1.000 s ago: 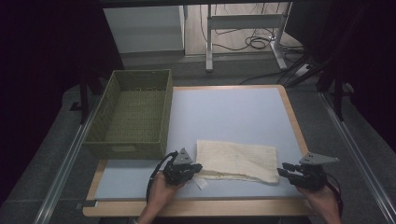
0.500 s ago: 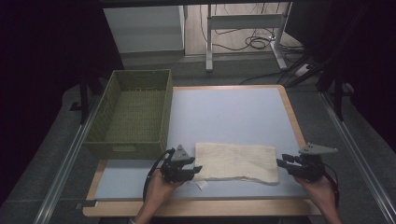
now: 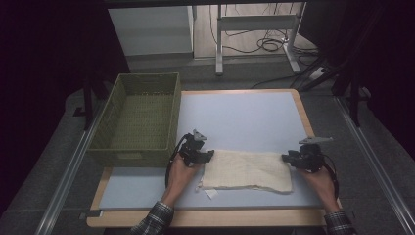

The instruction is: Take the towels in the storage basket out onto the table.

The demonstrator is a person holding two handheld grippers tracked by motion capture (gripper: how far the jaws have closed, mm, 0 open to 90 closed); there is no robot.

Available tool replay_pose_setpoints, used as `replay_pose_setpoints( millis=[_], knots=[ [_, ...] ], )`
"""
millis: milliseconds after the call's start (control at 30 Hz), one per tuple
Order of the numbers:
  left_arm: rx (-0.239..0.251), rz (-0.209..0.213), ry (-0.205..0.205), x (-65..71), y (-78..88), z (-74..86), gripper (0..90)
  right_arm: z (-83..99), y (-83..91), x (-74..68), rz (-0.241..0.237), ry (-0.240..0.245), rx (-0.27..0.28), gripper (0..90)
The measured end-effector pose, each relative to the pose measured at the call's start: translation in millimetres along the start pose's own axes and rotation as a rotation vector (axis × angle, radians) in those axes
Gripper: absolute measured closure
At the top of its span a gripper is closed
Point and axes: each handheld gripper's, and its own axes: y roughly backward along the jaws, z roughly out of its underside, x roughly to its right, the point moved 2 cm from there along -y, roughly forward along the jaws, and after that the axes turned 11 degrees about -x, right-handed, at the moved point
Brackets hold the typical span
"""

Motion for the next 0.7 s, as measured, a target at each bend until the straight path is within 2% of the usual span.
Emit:
replay_pose_setpoints(
  millis=[67,100,133,200,233,300,433,600,700],
  knots=[
    [0.020,0.029,0.012,-2.3,-0.4,0.9,47.1,1.8,0.6,-2.9,0.005,0.016,0.004,76.5],
    [0.019,0.047,0.003,-2.5,0.1,0.4,54.7,1.6,1.2,-5.2,-0.010,0.030,-0.006,83.8],
    [0.016,0.063,-0.003,-2.0,0.2,0.0,63.4,0.8,1.6,-6.5,0.001,0.048,-0.008,85.3],
    [0.005,0.104,-0.014,-0.2,1.1,-0.8,75.3,-3.4,1.7,-7.3,0.024,0.065,-0.019,86.1],
    [0.005,0.108,-0.013,1.0,1.3,-0.6,79.6,-6.2,2.0,-6.3,0.029,0.064,-0.017,86.2],
    [0.017,0.090,-0.028,3.3,2.4,0.3,80.6,-13.2,1.7,-2.3,0.034,0.060,-0.007,86.1],
    [0.037,0.098,-0.028,8.0,6.6,3.3,81.1,-29.7,-5.6,7.7,0.047,0.045,0.010,86.0],
    [0.064,0.106,-0.054,19.4,17.3,9.8,81.1,-57.8,-19.2,23.6,0.044,0.012,0.016,85.8],
    [0.056,0.067,-0.081,22.2,17.5,8.5,77.3,-71.9,-29.6,28.5,0.058,0.012,-0.012,85.5]
  ],
)
